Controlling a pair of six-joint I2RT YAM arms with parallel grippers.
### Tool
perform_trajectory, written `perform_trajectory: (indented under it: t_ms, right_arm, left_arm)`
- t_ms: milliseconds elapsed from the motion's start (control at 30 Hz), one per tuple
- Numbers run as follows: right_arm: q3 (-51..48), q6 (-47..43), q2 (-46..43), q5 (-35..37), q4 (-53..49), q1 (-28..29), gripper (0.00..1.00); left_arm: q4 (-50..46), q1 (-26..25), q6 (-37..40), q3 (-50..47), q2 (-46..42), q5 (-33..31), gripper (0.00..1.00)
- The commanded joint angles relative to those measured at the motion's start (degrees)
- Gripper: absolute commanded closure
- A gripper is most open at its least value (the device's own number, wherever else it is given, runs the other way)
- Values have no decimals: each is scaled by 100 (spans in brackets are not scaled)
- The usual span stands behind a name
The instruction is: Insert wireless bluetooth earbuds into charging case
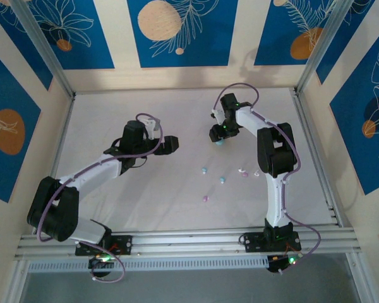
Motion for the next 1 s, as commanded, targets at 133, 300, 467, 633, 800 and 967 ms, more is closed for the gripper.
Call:
perform_trajectory:
  t_ms: [133, 300, 467, 633, 800, 967]
  right_arm:
    - [-123, -161, 130, 137, 21, 87, 43]
    - [-178, -179, 131, 155, 39, 100, 42]
    - [-244, -193, 92, 208, 121, 117, 47]
    - [-587, -236, -469, -220, 475, 157, 63]
    - [-1657, -658, -1988, -1307, 1653, 294, 65]
    - [-2584, -1253, -3387, -2657, 2715, 400, 65]
  left_arm:
    - [-25, -42, -105, 153, -152, -487, 0]
    - [207, -41, -126, -48, -335, -749, 0]
    - [297, -25, -95, -148, -430, -867, 0]
    - [438, 52, -258, -211, -465, -517, 0]
    - [1165, 119, -843, -206, -345, 435, 2]
    - [2063, 63, -1792, 1, -67, 1289, 14]
